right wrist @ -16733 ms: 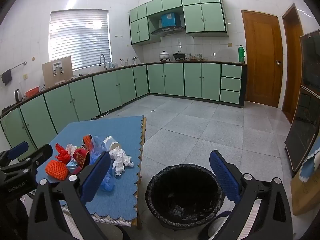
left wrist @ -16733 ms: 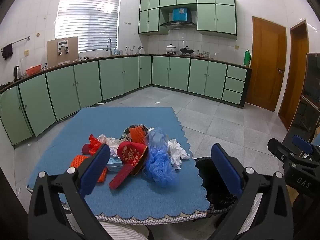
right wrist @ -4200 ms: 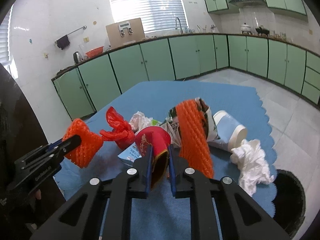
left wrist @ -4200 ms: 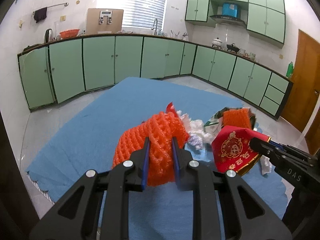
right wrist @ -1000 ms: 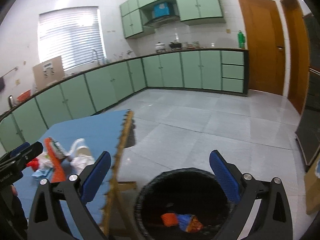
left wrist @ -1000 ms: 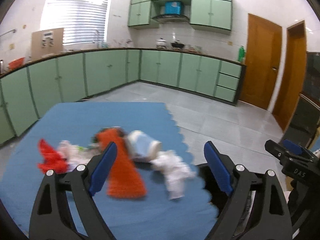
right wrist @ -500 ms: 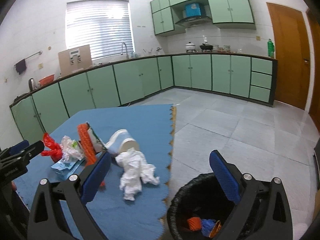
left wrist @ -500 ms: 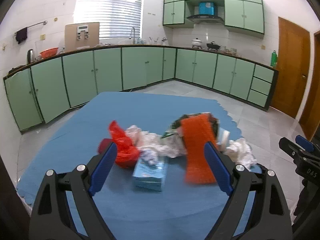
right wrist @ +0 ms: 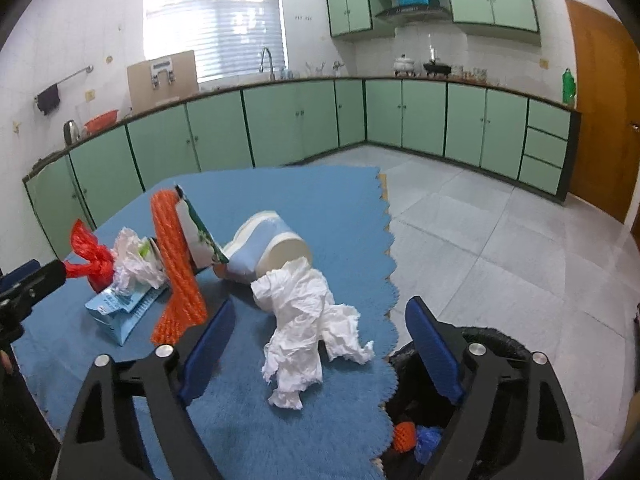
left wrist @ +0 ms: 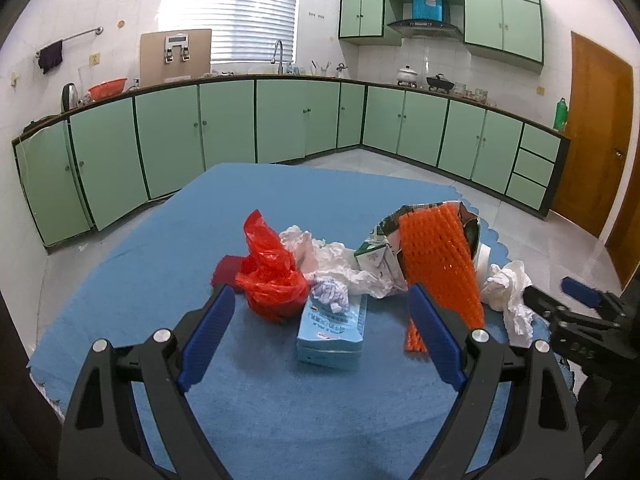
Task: Collect trash
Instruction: 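Return the right gripper to the table and grasp the white tissue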
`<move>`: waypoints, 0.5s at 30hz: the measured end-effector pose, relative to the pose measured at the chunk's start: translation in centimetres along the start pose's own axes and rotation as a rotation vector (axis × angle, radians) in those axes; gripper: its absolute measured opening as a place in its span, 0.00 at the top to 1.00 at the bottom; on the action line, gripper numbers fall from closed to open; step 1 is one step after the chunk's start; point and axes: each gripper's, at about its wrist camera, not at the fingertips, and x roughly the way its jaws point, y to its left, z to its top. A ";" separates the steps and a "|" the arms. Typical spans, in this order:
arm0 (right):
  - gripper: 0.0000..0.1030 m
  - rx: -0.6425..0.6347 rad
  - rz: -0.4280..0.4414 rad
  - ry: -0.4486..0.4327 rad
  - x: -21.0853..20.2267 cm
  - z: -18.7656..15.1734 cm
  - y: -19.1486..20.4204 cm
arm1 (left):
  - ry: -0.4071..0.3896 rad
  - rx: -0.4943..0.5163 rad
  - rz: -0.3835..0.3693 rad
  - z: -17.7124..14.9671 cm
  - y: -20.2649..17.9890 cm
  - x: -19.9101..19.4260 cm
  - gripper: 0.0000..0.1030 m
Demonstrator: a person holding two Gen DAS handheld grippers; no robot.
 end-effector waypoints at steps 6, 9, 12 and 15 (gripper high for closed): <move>0.43 -0.002 0.048 0.098 2.2 0.1 0.0 | 0.004 0.011 -0.012 0.1 -0.6 0.5 0.17; 0.58 -0.002 0.064 0.122 2.5 -0.2 0.0 | 0.009 0.013 -0.023 0.2 -1.1 0.7 0.17; 0.79 -0.001 0.080 0.133 2.7 -0.3 -0.3 | 0.014 0.023 -0.036 0.0 -1.8 0.8 0.17; 0.89 -0.008 0.088 0.124 2.2 -0.3 -0.5 | 0.018 0.034 -0.055 0.0 -2.8 0.9 0.17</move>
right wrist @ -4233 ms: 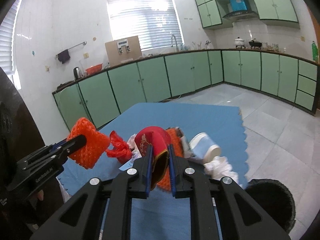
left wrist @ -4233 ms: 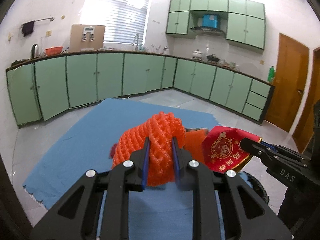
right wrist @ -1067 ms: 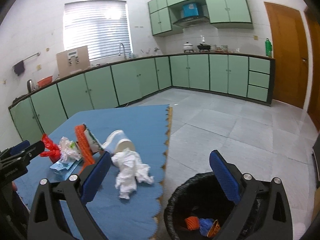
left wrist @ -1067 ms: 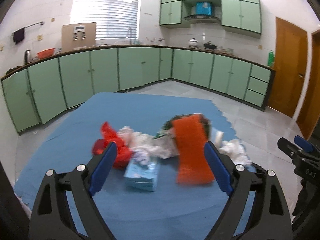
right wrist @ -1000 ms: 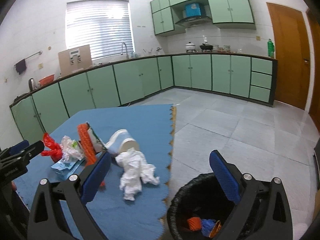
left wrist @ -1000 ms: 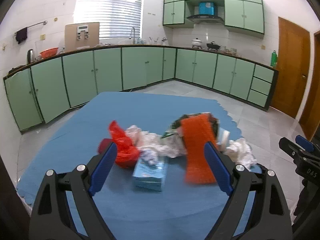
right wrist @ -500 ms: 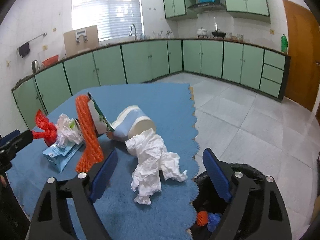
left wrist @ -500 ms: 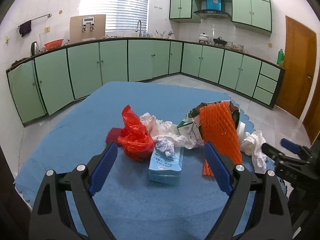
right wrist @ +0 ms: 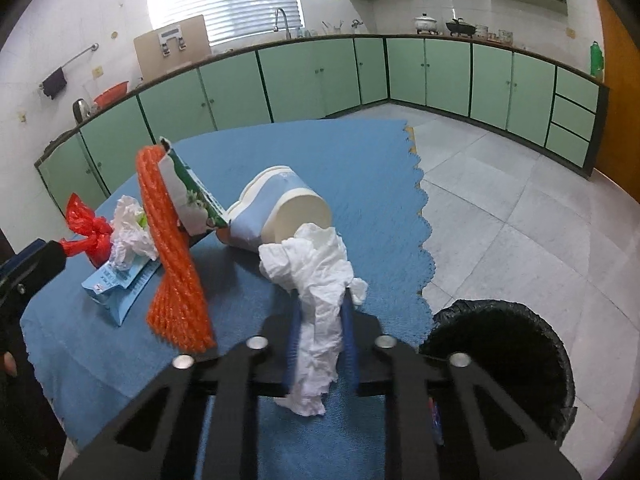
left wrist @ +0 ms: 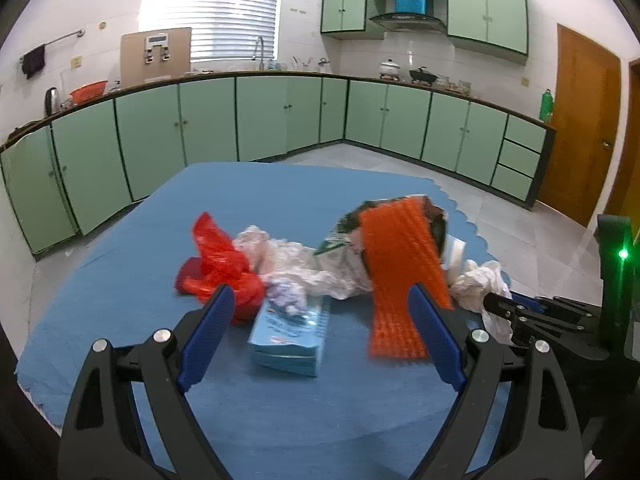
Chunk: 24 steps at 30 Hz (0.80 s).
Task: Collect trash
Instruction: 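Return the right gripper to the table and grasp the white tissue, then grasp and lift the long orange net sleeve with the left gripper while the right holds the tissue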
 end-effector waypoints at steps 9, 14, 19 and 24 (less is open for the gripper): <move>0.92 0.012 0.003 -0.075 -3.2 0.6 -1.5 | 0.006 0.017 -0.057 0.1 -3.6 0.7 0.17; 0.92 0.029 -0.023 -0.104 -4.8 0.9 -3.2 | 0.008 0.038 -0.077 -0.1 -5.8 1.5 0.18; 0.92 0.047 -0.038 -0.112 -5.4 0.6 -4.5 | 0.028 0.047 -0.073 -0.5 -7.9 3.2 0.21; 0.92 0.061 -0.039 -0.118 -5.6 0.3 -5.2 | 0.047 0.066 -0.027 -1.0 -10.0 5.3 0.27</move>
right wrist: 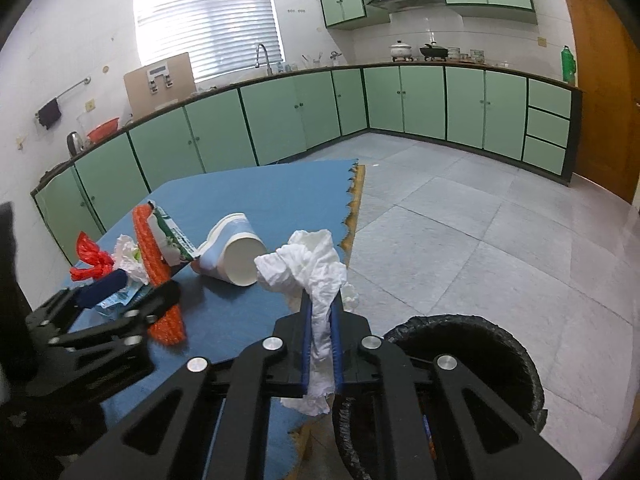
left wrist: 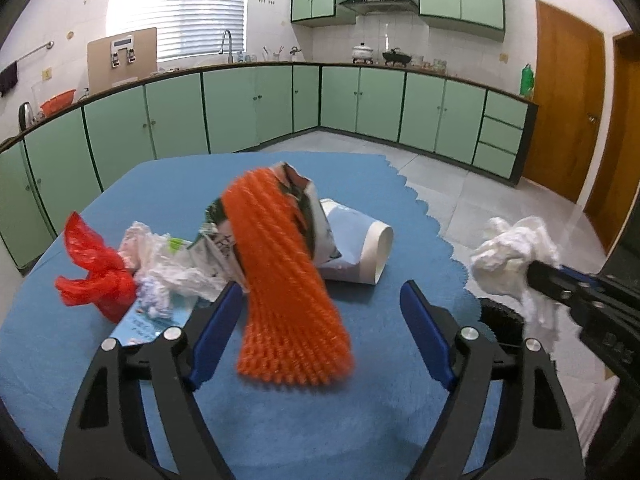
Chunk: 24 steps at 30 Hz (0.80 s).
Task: Collect trash
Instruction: 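Grasp and lift the long orange net sleeve with the left gripper while the right holds the tissue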
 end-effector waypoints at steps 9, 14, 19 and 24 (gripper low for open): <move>0.92 0.032 0.007 0.003 0.5 -0.4 -0.8 | 0.080 -0.035 0.018 0.2 0.3 2.1 0.60; 0.92 0.031 0.010 0.002 0.3 -0.4 -0.6 | 0.068 -0.045 0.012 0.4 0.6 1.7 0.77; 0.92 0.027 0.011 -0.006 -0.2 -0.3 -0.5 | 0.052 -0.063 -0.005 0.1 1.6 -0.3 0.86; 0.92 0.015 0.021 -0.019 -0.7 -0.3 0.3 | -0.002 -0.063 -0.032 0.5 2.3 -3.3 0.89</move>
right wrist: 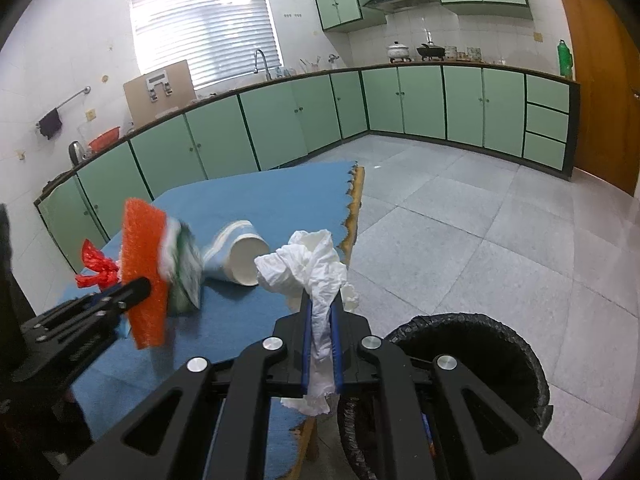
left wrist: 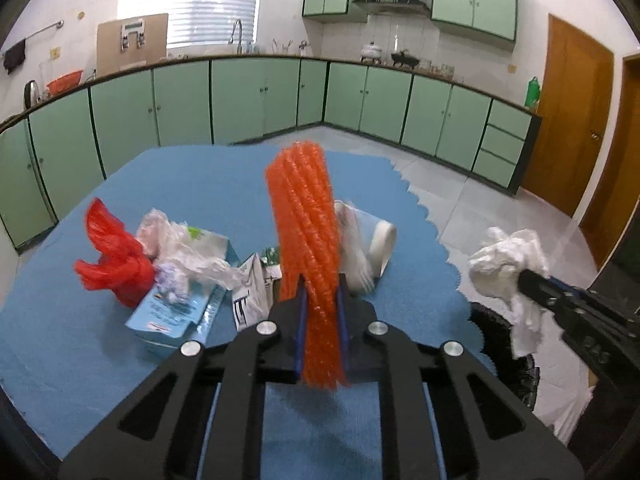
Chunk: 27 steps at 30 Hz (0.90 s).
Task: Collect trash
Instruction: 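Grasp and lift the long orange net sleeve with the left gripper while the right holds the tissue, then carry the orange net sleeve and white tissue with both grippers over the black bin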
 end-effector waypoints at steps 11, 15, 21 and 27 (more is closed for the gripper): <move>0.92 -0.021 0.018 -0.052 -2.7 0.7 1.2 | -0.065 0.004 -0.078 1.2 -0.9 -4.0 0.89; 0.92 -0.017 0.022 -0.073 -4.0 1.0 1.1 | -0.071 0.015 -0.101 1.5 -1.6 -4.8 0.89; 0.92 -0.003 0.007 -0.096 -5.9 1.6 0.7 | -0.059 0.040 -0.148 1.3 -2.7 -5.3 0.89; 0.92 0.009 -0.026 -0.111 -7.4 1.4 -0.2 | -0.050 0.068 -0.194 1.0 -4.5 -5.2 0.90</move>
